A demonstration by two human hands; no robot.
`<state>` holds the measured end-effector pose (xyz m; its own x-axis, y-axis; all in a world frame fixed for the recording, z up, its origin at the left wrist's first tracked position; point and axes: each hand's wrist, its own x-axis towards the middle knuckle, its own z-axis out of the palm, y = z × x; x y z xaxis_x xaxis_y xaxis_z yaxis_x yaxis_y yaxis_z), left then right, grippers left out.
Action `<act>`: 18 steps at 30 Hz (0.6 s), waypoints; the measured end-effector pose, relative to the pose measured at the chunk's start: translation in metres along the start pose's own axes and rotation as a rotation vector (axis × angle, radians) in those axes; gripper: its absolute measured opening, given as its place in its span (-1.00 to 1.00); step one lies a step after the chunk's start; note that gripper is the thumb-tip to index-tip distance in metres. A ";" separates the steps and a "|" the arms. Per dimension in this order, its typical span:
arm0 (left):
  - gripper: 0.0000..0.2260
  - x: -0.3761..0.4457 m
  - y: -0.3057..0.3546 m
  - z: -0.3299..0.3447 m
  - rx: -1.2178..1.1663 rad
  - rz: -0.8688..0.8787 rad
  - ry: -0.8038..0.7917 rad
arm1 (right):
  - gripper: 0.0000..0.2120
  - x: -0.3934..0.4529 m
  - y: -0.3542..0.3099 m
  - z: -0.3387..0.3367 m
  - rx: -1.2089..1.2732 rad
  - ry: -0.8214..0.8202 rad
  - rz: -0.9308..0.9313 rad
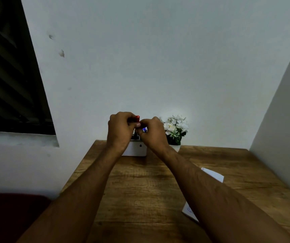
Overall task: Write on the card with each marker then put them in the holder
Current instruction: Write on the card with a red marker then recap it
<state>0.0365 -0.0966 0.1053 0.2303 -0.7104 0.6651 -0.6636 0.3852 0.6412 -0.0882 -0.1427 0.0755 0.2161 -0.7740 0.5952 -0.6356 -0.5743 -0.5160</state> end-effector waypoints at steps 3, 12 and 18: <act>-0.82 -0.002 -0.009 0.008 0.064 -0.025 -0.043 | -0.82 0.001 0.005 0.007 -0.036 -0.028 0.022; -0.74 -0.003 -0.022 0.025 0.097 -0.109 -0.011 | -0.76 0.001 0.015 0.007 -0.059 -0.010 0.038; -0.78 -0.012 -0.020 0.021 0.084 -0.104 0.034 | -0.75 -0.013 0.012 0.003 -0.003 0.074 -0.001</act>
<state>0.0319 -0.1077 0.0765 0.3236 -0.7229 0.6104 -0.6920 0.2592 0.6738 -0.0961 -0.1405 0.0599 0.1610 -0.7517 0.6395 -0.6379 -0.5737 -0.5138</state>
